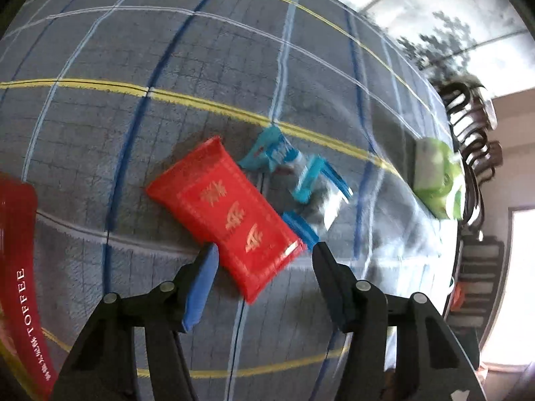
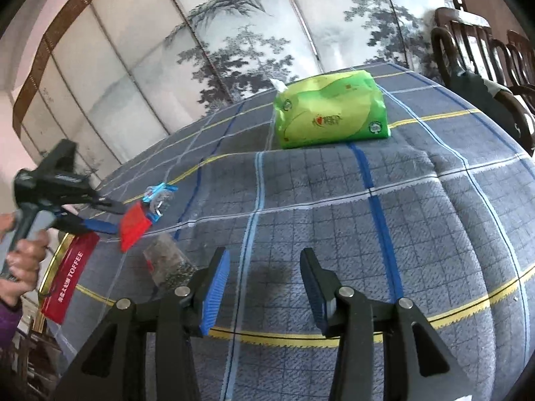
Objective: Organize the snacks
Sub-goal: 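Move the left gripper to the red packet and grasp it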
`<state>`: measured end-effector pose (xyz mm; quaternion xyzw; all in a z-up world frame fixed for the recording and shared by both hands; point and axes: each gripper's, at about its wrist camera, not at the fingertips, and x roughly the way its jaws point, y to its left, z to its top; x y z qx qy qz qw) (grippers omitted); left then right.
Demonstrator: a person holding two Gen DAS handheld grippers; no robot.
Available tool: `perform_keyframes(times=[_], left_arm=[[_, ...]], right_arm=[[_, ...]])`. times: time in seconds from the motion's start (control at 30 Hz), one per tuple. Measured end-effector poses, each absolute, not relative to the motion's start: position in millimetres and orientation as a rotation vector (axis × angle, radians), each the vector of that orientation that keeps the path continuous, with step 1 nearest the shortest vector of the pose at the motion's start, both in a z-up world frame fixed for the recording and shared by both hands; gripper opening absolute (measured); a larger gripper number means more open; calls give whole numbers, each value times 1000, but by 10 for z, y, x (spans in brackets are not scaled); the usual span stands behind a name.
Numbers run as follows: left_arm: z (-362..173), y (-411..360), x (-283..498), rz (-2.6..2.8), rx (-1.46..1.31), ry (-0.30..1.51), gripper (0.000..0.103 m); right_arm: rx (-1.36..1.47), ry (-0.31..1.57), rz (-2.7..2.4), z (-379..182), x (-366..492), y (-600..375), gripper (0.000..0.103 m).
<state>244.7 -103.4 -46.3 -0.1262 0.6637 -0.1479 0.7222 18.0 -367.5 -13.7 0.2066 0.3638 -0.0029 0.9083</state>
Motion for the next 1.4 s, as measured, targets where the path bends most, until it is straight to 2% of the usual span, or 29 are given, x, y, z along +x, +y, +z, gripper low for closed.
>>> perform_keyframes(times=[0.1, 0.23, 0.37, 0.43, 0.47, 0.63, 0.67, 0.73, 0.87, 1.0, 1.07, 1.17, 1.23, 1.27, 1.33, 1.37, 1.4], left_arm=[[-490, -996, 2511, -270, -320, 1458, 57], [-579, -930, 2556, -140, -389, 1480, 66], [-589, -1080, 2621, -124, -289, 1497, 72], [-591, -1112, 2633, -116, -267, 1496, 80], [-596, -1146, 2637, -107, -247, 1494, 81], [-598, -1208, 2664, -53, -192, 1478, 80], [-593, -1198, 2667, -45, -196, 1476, 78], [-570, -1157, 2653, -26, -204, 1471, 65], [-547, -1024, 2644, -35, -235, 1462, 67], [-571, -1027, 2638, -24, -150, 1476, 68], [-590, -1090, 2652, -30, -97, 1501, 71], [-635, -1171, 2691, -24, -56, 1521, 80], [-672, -1238, 2727, -26, -54, 1527, 93], [-692, -1292, 2748, -29, -45, 1528, 94], [-688, -1313, 2704, -25, -19, 1500, 93], [-668, -1311, 2670, -21, -3, 1479, 83], [-614, -1295, 2599, -24, 9, 1445, 60]], right_arm=[[409, 742, 11, -124, 164, -3632, 46], [408, 735, 25, -116, 138, -3615, 48], [404, 723, 31, -97, 115, -3601, 52], [396, 717, 32, -86, 105, -3588, 54], [395, 716, 33, -83, 103, -3588, 54], [404, 714, 34, -79, 89, -3611, 58], [405, 712, 33, -77, 83, -3613, 58], [408, 711, 32, -73, 87, -3619, 58], [412, 708, 28, -68, 86, -3623, 58], [412, 710, 29, -72, 89, -3629, 58], [415, 712, 25, -73, 88, -3631, 59], [418, 715, 22, -73, 97, -3634, 59], [417, 715, 20, -69, 105, -3635, 59], [418, 716, 20, -69, 107, -3636, 59], [421, 718, 17, -70, 110, -3638, 59], [423, 720, 17, -75, 111, -3638, 59], [428, 721, 16, -76, 112, -3642, 59]])
